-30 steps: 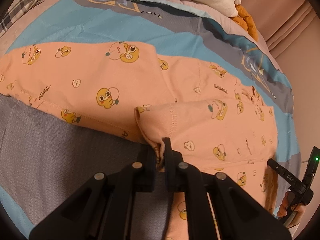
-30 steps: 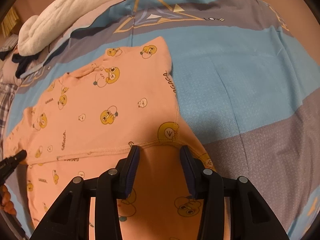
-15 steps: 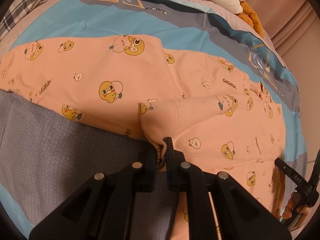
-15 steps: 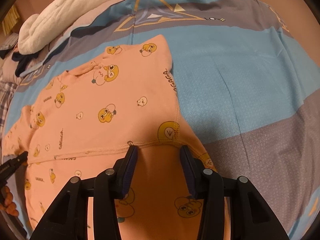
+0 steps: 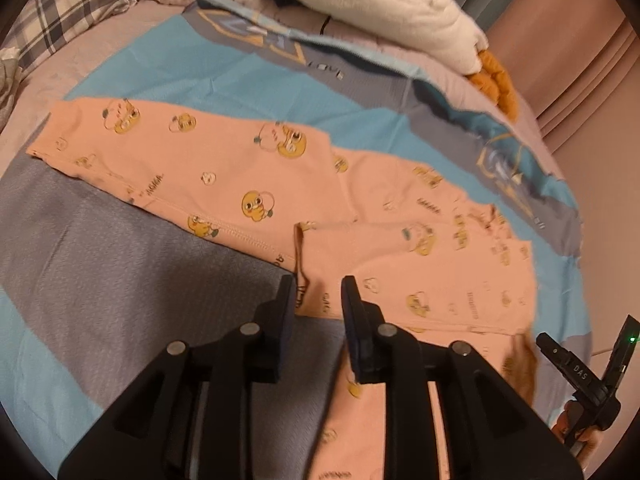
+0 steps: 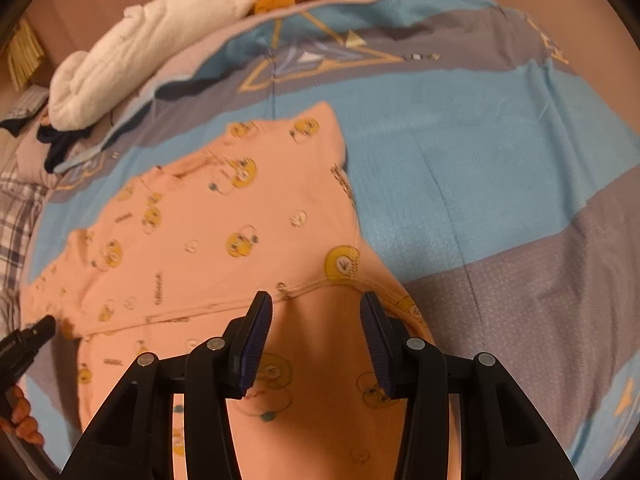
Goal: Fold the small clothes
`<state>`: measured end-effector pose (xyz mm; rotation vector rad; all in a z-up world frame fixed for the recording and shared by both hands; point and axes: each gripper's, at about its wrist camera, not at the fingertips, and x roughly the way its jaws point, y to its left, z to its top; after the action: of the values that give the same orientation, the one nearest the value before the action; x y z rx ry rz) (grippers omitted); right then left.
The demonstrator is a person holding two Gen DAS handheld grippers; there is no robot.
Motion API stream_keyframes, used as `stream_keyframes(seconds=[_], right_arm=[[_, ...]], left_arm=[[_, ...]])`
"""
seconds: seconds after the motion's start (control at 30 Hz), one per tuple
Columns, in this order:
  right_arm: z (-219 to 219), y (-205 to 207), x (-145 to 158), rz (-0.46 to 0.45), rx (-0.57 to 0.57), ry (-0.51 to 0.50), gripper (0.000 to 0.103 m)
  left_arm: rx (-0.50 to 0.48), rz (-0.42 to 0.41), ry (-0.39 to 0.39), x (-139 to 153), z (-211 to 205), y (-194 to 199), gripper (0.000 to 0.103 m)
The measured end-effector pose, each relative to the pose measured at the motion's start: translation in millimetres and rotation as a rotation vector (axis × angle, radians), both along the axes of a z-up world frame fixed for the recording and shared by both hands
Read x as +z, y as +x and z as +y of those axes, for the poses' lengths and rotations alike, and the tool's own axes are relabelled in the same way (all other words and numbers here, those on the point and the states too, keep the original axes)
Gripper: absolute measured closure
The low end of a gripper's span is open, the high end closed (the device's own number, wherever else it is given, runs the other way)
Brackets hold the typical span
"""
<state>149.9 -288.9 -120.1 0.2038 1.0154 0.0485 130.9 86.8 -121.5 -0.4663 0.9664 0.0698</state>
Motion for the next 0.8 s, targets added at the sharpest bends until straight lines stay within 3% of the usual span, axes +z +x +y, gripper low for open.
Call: stream_keyframes(seconds=[0.23,0.3,0.47,0.63,0.8], right_arm=[[2,-26,38,-0.115,0.022,0.021,0.056],[4,-35,48,-0.148,0.029,0.031,0.051],[6,-54,69,-0.225,0.048,0.059,0.041],[9,-71,80,-0.283,0.07,0.07,0.024],[10,-79,81,-0.298,0.061,0.058,0.022]], left_arm=[[-0.013,-0.07,0.008,36,-5,-30,0.074],[-0.017,-0.09,0.009,44,-7,-38,0.068],[-0.02,-0.145,0.024,58,-15,-58,0.047],[-0.013,-0.168,0.032,59,-18,-69,0.03],[-0.009,-0.163,0.07,54,-19,-77,0.015]])
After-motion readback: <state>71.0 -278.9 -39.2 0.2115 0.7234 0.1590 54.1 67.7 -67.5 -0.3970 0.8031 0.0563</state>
